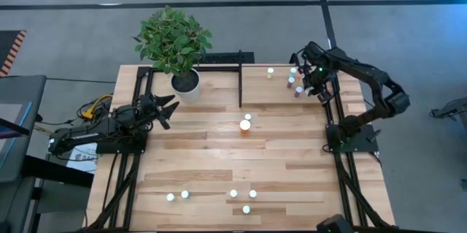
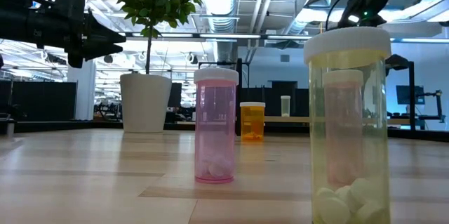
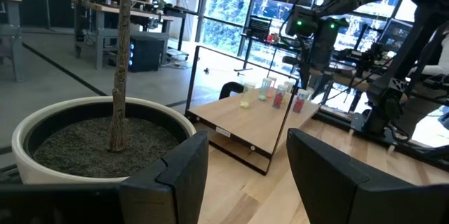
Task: Pick and place medicine bottles onto shelf by color
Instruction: Put the right yellow pill bottle on the shelf
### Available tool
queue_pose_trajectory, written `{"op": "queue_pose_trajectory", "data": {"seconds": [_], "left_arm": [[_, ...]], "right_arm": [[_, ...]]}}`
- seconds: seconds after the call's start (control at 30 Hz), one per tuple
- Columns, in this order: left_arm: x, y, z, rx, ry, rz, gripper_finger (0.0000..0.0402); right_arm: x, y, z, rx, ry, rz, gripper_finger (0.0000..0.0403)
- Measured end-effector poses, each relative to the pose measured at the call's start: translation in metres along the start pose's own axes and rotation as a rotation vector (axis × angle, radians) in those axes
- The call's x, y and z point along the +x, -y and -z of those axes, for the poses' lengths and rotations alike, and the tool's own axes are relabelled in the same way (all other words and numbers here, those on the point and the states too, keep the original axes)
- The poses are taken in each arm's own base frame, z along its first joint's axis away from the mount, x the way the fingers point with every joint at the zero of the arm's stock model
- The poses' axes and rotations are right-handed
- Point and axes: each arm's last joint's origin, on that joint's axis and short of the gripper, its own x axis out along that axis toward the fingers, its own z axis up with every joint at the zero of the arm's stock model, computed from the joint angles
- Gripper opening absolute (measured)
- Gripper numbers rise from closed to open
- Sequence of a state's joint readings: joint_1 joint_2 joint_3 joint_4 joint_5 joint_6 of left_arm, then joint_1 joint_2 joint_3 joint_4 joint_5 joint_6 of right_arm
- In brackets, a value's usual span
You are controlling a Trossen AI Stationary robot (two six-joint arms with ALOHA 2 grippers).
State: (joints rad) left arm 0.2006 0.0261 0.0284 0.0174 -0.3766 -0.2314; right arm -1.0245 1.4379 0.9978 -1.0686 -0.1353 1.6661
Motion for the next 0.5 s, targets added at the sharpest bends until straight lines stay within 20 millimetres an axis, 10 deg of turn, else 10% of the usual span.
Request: {"op": "queue_pose_trajectory", "data": {"seconds": [0.5], "left_arm": [[0.0, 0.0, 0.0, 0.0, 0.0, 0.0, 0.0181]], "right_arm": [[0.0021, -0.0011, -0.002, -0.022, 0.011, 0.005, 0.0164]]}}
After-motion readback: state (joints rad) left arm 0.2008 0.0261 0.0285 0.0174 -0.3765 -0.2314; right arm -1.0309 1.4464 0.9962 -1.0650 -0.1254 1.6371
